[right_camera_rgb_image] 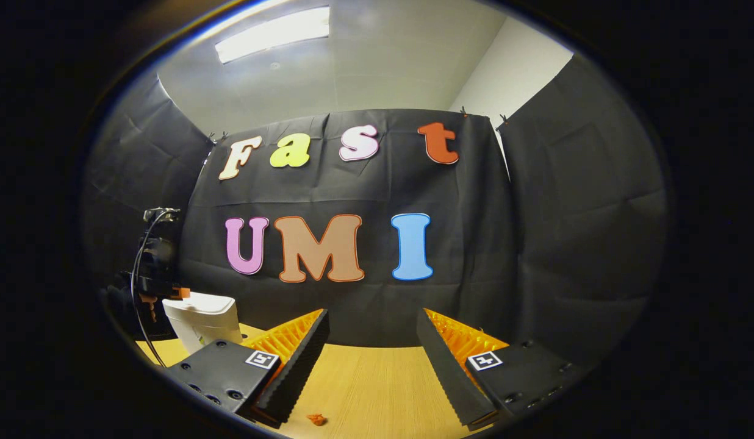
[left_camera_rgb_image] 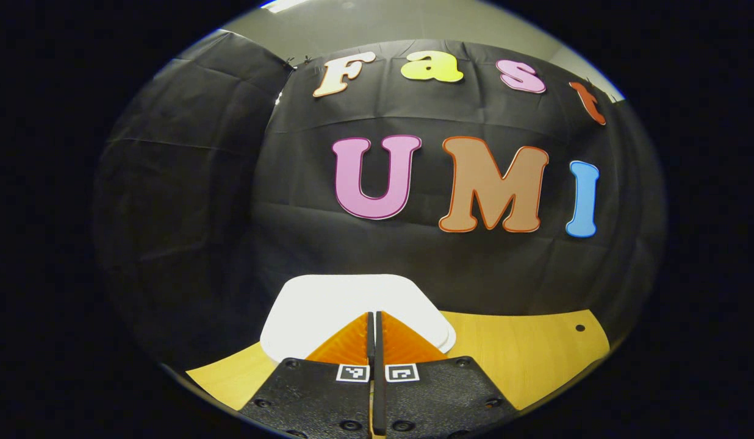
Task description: Press the lid of the desktop garbage bin to open it, pick up the crumpled paper on the desktop and throw it into the bin, then pick up the pop can on the desktop and drop it into the bin, and finally close the garbage bin lid.
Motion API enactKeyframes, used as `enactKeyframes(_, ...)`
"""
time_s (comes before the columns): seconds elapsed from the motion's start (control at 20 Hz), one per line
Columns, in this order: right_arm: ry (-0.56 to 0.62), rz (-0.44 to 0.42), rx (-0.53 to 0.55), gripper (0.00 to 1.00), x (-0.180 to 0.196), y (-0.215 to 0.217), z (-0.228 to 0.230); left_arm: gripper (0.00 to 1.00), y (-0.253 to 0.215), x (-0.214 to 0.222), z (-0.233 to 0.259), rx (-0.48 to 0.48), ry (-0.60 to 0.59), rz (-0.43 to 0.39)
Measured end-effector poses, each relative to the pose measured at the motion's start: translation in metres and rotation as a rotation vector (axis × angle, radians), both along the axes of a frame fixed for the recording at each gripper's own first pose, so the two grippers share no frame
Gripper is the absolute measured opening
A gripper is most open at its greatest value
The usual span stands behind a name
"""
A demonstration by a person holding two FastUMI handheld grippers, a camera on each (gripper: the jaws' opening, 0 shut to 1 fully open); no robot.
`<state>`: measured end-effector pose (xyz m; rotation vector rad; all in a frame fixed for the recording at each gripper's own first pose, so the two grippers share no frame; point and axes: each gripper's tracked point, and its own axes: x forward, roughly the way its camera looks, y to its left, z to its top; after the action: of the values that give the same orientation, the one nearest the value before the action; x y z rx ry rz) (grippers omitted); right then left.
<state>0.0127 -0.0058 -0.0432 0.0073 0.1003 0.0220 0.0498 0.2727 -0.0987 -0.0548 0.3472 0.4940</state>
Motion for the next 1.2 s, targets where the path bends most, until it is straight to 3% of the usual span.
enactKeyframes(0.15, 0.000, 0.000, -0.008, 0.96, 0.002, 0.002, -0.001, 0.00, -0.002, -0.008, -0.029, -0.047, 0.078, 0.012)
enactKeyframes(0.25, -0.002, -0.010, -0.004, 1.00, 0.004, -0.001, 0.001, 0.00, 0.005, 0.002, -0.024, -0.021, 0.039, 0.011)
enactKeyframes(0.3, -0.005, -0.008, 0.003, 0.96, 0.003, 0.001, 0.001, 0.00, 0.003, 0.002, -0.031, -0.050, 0.070, 0.006)
enactKeyframes(0.4, -0.023, 0.000, 0.010, 1.00, 0.005, 0.004, 0.007, 0.00, 0.003, 0.004, -0.018, -0.028, 0.014, -0.009)
enactKeyframes(0.6, -0.043, 0.030, 0.034, 0.96, 0.007, 0.008, 0.013, 0.00, 0.004, 0.007, 0.022, 0.049, -0.121, 0.024)
enactKeyframes(0.65, -0.041, 0.038, 0.038, 1.00, 0.008, 0.009, 0.013, 0.00, -0.002, 0.008, 0.040, 0.073, -0.159, 0.013)
enactKeyframes(0.7, -0.041, 0.047, 0.038, 0.96, 0.009, 0.009, 0.013, 0.01, -0.007, 0.009, 0.056, 0.095, -0.197, 0.002)
enactKeyframes(0.8, -0.048, 0.063, 0.036, 0.96, 0.010, 0.009, 0.015, 0.16, -0.024, 0.005, 0.077, 0.117, -0.247, -0.034)
enactKeyframes(0.85, -0.052, 0.074, 0.036, 0.96, 0.011, 0.009, 0.017, 0.32, -0.034, 0.001, 0.081, 0.123, -0.258, -0.053)
enactKeyframes(0.9, -0.054, 0.089, 0.037, 1.00, 0.011, 0.010, 0.016, 0.39, -0.045, -0.003, 0.085, 0.125, -0.265, -0.072)
enactKeyframes(1.0, -0.050, 0.120, 0.040, 0.96, 0.014, 0.013, 0.013, 0.67, -0.066, -0.013, 0.094, 0.130, -0.282, -0.097)
enactKeyframes(1.1, -0.040, 0.155, 0.047, 0.96, 0.017, 0.015, 0.008, 0.89, -0.088, -0.027, 0.101, 0.139, -0.301, -0.108)
enactKeyframes(1.15, -0.029, 0.175, 0.052, 0.96, 0.018, 0.017, 0.004, 0.93, -0.099, -0.035, 0.104, 0.142, -0.310, -0.110)
enactKeyframes(1.2, -0.016, 0.197, 0.057, 0.96, 0.019, 0.019, -0.003, 0.91, -0.111, -0.043, 0.106, 0.145, -0.314, -0.117)
